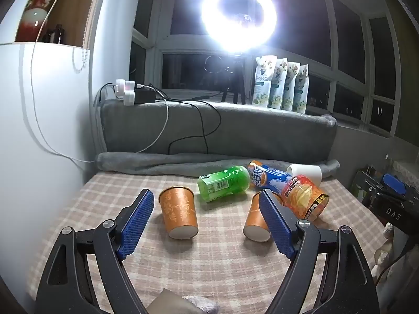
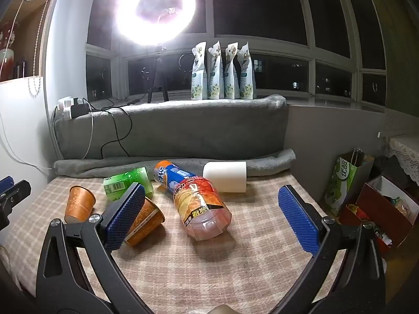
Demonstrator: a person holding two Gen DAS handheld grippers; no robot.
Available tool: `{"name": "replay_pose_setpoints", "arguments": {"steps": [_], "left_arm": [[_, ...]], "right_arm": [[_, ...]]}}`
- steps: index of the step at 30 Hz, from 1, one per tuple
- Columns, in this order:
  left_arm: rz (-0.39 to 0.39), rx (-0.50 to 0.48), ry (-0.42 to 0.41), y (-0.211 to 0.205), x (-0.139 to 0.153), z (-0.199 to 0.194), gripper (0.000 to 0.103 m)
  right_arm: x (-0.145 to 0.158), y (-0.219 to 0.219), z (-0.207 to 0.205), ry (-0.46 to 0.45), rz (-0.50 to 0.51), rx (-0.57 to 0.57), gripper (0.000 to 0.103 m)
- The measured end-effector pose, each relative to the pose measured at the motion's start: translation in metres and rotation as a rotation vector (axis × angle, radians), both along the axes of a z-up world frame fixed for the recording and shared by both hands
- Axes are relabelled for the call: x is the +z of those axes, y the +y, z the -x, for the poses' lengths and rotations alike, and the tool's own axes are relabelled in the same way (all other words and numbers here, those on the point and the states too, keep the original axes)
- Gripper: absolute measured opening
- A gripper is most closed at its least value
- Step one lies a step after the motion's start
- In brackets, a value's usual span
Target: Flip cup upright
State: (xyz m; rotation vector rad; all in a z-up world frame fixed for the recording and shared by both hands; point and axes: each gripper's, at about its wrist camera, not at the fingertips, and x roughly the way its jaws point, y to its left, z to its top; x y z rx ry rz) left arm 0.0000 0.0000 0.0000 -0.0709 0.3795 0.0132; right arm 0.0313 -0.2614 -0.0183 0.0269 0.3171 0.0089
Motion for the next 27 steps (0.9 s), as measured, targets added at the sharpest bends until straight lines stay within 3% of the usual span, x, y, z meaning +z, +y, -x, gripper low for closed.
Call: {"name": "replay_pose_setpoints", "arguments": {"steps": [14,21,27], "left_arm": [[0.01,0.014,-0.003,0.0,0.004,0.0,0.082],[0.024,0.043,0.007,0.007,0.005,0.002,0.082],[0.026,0.053,0.012,0.008,0.005,0.005,0.082]], "right_arm": [[0.0,0.0,0.003,-0.007,0.007,0.001,0.103],[0.02,0.001,-0.001,-0.006,0.033,0.007,0.103],[0.021,0.002,0.0,-0.011,0.031,0.005,0.103]]}}
